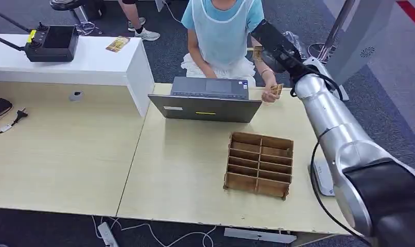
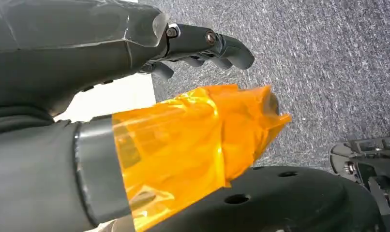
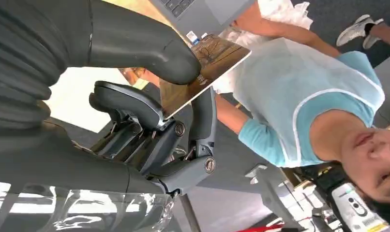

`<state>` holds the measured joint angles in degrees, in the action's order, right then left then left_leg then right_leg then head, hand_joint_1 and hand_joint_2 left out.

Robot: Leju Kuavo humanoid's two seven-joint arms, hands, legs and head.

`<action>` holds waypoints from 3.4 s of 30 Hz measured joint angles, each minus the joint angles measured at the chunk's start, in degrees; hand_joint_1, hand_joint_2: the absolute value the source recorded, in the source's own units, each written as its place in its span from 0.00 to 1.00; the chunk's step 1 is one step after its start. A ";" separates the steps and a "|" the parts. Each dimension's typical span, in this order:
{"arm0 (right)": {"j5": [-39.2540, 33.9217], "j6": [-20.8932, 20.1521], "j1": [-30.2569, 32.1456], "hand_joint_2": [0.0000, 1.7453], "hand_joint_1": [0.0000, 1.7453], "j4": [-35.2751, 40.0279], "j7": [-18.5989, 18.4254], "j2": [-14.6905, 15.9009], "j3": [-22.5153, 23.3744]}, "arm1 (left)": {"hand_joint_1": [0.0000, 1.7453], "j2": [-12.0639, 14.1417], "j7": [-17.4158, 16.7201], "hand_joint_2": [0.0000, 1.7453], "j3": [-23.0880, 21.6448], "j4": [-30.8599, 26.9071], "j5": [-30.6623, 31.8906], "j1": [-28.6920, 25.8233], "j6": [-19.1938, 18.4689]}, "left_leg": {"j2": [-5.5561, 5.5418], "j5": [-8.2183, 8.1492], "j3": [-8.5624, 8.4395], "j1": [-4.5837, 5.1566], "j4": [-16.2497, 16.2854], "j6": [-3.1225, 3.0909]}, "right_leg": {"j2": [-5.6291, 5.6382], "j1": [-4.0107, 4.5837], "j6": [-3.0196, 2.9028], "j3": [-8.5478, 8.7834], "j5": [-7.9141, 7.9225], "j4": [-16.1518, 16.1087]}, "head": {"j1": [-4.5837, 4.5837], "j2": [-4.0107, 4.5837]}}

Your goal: Pass the card to the sensor for recognition and then transmit it.

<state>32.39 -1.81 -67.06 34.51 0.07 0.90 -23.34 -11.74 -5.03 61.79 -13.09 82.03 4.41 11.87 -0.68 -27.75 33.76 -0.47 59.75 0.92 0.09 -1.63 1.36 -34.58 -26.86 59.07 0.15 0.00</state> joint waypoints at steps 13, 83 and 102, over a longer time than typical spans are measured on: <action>-0.20 0.02 0.24 1.00 1.00 -2.12 0.00 0.28 1.11 | 0.00 0.04 -0.02 0.00 -0.04 0.00 0.24 0.00 0.46 | 0.00 0.00 0.00 0.00 0.00 0.00 | 0.00 0.00 0.00 0.00 0.00 0.00 | 0.00 0.00; -34.89 -8.64 21.91 1.00 0.00 32.77 11.67 8.96 18.56 | 0.00 0.55 -0.22 0.00 -0.55 0.00 -1.62 -0.17 1.57 | -0.02 -0.01 0.01 0.00 0.01 -0.01 | -0.02 0.00 0.01 0.00 0.00 -0.01 | 0.02 0.00; -39.21 -14.99 54.02 1.00 0.00 64.99 19.10 18.32 24.94 | 0.00 -0.04 0.31 0.00 2.45 0.00 -5.49 -0.32 2.64 | -0.04 -0.20 0.03 0.01 -0.01 -0.10 | -0.08 0.00 0.01 0.00 -0.11 -0.05 | 0.02 0.00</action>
<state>-6.82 -16.81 -13.04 99.50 19.17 19.21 1.60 -11.78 -4.72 64.24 -13.09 76.54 4.09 14.51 -0.72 -27.95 33.79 -0.46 59.74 0.82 0.01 -1.64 1.37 -34.58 -26.97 59.02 0.17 0.00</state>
